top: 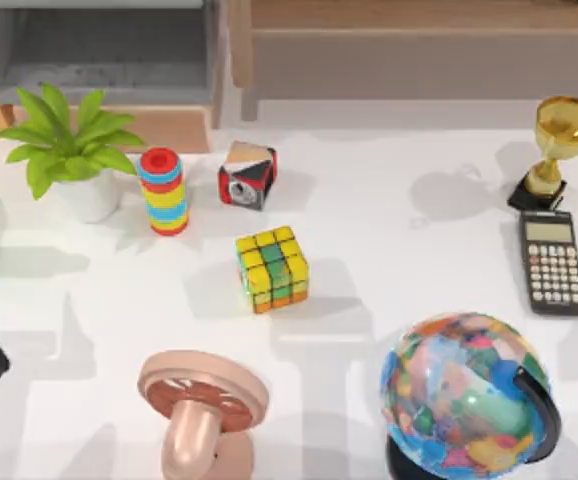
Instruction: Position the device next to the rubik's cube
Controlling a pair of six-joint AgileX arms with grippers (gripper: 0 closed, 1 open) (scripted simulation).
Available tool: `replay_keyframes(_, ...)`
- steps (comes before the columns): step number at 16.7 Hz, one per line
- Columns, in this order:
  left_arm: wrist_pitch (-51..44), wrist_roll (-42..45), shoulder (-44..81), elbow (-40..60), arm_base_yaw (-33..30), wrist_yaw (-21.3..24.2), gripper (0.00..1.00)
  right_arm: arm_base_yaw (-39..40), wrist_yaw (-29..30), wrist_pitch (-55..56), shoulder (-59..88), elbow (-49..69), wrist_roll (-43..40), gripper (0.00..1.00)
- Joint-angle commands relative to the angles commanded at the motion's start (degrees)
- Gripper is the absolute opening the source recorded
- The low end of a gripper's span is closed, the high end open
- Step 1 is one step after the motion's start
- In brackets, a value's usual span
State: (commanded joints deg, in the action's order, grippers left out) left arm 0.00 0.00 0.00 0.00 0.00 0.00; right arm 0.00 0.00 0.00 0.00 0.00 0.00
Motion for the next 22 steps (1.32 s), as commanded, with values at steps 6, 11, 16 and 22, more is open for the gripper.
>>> replay_keyframes(6,0.00,0.00,0.00,0.00,0.00,0.00,1.00,-1.60,0.00,-3.36,5.87,5.62,-3.65,1.00)
replay_keyframes(11,0.00,0.00,0.00,0.00,0.00,0.00,1.00,-6.19,-0.27,-13.83,26.38,23.01,-14.57,1.00)
replay_keyframes(16,0.00,0.00,0.00,0.00,0.00,0.00,1.00,-12.22,-0.69,-28.20,57.20,45.12,-28.71,1.00)
replay_keyframes(22,0.00,0.00,0.00,0.00,0.00,0.00,1.00,-19.40,-1.13,-45.45,94.49,70.98,-45.48,1.00)
